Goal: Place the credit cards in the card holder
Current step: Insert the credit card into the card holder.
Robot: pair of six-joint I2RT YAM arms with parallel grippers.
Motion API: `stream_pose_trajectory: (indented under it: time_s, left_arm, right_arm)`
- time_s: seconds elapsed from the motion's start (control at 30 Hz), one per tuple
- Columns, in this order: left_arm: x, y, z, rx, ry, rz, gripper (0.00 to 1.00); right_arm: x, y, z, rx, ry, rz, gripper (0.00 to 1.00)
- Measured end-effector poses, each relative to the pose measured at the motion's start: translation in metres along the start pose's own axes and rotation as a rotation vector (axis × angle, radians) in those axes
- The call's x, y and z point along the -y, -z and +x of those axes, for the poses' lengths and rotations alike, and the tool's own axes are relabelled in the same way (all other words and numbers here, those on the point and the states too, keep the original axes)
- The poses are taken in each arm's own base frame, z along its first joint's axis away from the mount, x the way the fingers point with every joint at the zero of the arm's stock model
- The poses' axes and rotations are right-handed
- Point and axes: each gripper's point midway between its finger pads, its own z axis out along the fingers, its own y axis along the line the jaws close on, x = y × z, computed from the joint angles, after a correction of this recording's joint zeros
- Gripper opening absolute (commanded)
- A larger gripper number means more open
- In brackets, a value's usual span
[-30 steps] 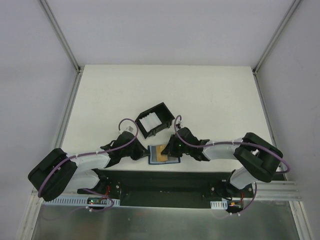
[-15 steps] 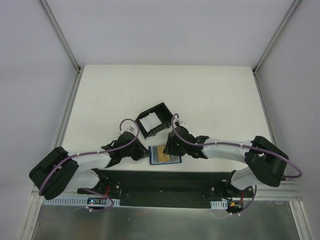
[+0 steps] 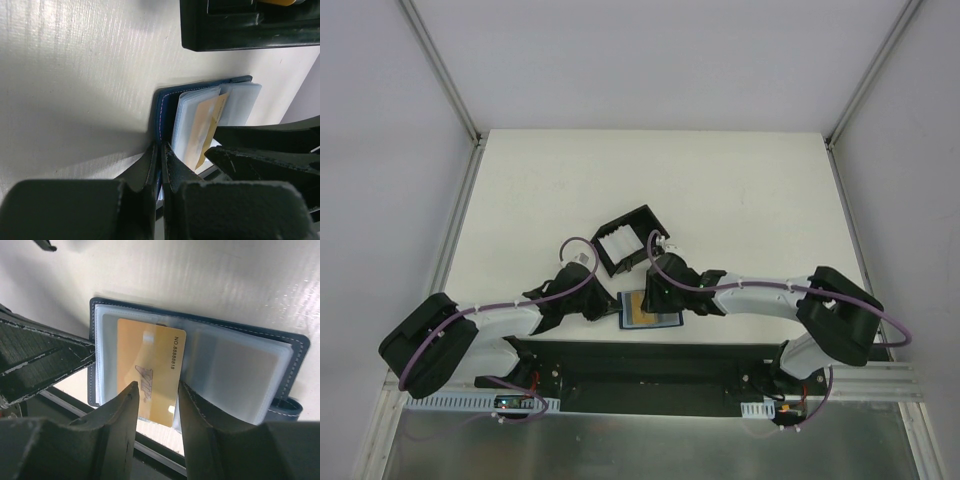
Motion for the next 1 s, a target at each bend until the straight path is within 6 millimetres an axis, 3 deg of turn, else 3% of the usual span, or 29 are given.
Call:
stream_pose_trajectory:
  time_s: [0.33,0.7,1.0]
  left_arm:
    - [0.000,0.000,0.001,-0.007,0.000,0.002,0.00]
    - [0.002,0.001,0.001,-0.008,-0.001,0.007,0.00]
    - [0.002,0.005,0.001,-0.003,-0.003,0.008,0.00]
  right_arm:
    - [-0.013,-0.004,0.008,-0.054,0.054,-0.053,0.33]
    - [-0.017,-0.006,0.011,-0.061,0.058,-0.097,0.39]
    - [-0.028,0.013,-0.015,0.035,0.052,-0.171,0.40]
